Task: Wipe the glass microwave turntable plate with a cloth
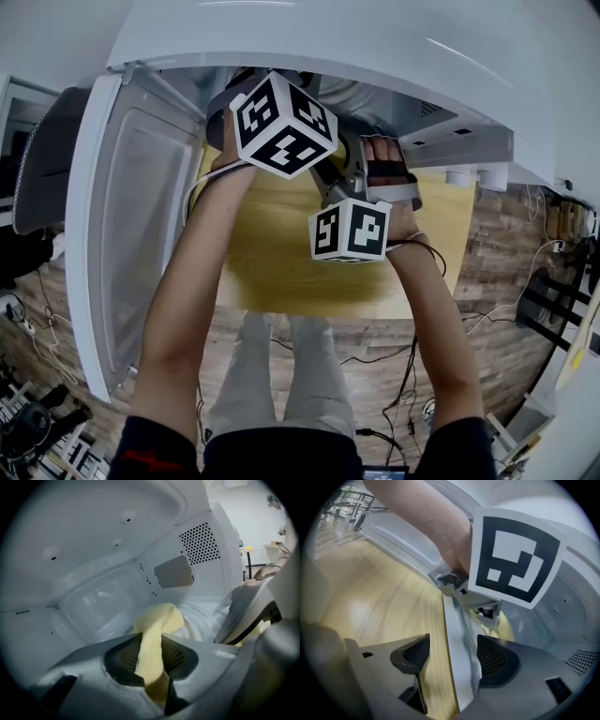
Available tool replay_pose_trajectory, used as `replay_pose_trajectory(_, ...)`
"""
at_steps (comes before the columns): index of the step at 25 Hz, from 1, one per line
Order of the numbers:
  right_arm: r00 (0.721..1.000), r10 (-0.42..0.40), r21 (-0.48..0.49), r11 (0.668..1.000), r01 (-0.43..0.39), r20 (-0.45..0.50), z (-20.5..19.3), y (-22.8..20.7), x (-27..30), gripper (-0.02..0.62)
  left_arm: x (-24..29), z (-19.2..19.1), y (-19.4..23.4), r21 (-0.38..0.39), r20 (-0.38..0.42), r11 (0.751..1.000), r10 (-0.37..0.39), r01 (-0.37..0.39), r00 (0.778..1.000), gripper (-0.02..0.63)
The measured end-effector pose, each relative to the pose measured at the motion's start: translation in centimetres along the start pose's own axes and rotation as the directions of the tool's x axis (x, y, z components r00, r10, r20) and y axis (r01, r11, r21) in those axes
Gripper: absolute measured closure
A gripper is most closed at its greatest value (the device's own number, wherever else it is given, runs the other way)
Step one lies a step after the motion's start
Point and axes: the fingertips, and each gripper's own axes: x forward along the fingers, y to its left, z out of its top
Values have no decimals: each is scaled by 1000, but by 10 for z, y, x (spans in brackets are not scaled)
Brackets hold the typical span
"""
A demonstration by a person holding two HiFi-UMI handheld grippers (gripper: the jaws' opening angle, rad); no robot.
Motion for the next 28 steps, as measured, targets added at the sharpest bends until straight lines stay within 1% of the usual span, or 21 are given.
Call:
replay_pose_trajectory(4, 1000, 2, -4, 1000, -2, -6, -1, 1, 1, 307, -3, -7, 7, 5, -12, 999, 32, -32, 999, 544)
replay_pose_trajectory(8, 1000, -1, -3, 1000, 1, -10, 0, 1, 1, 307, -5, -12, 13, -27, 3, 998, 58, -58, 998, 544)
replay_pose_trajectory(11, 1000, -6, -10, 1000, 6, -14, 0, -1, 1, 307, -7, -15, 18, -29, 0, 996, 82, -82, 997, 544)
replay_pose_trajectory(18, 999, -21, -9, 1000, 21, -26, -2, -1, 2, 307, -11, -25, 29, -38, -16, 993, 112, -113, 994, 545)
replay_pose_trajectory(28, 999, -39, -8, 999, 39, -27, 0, -2, 1, 307, -13, -26, 31, -23, -13, 989, 148, -149, 989, 545)
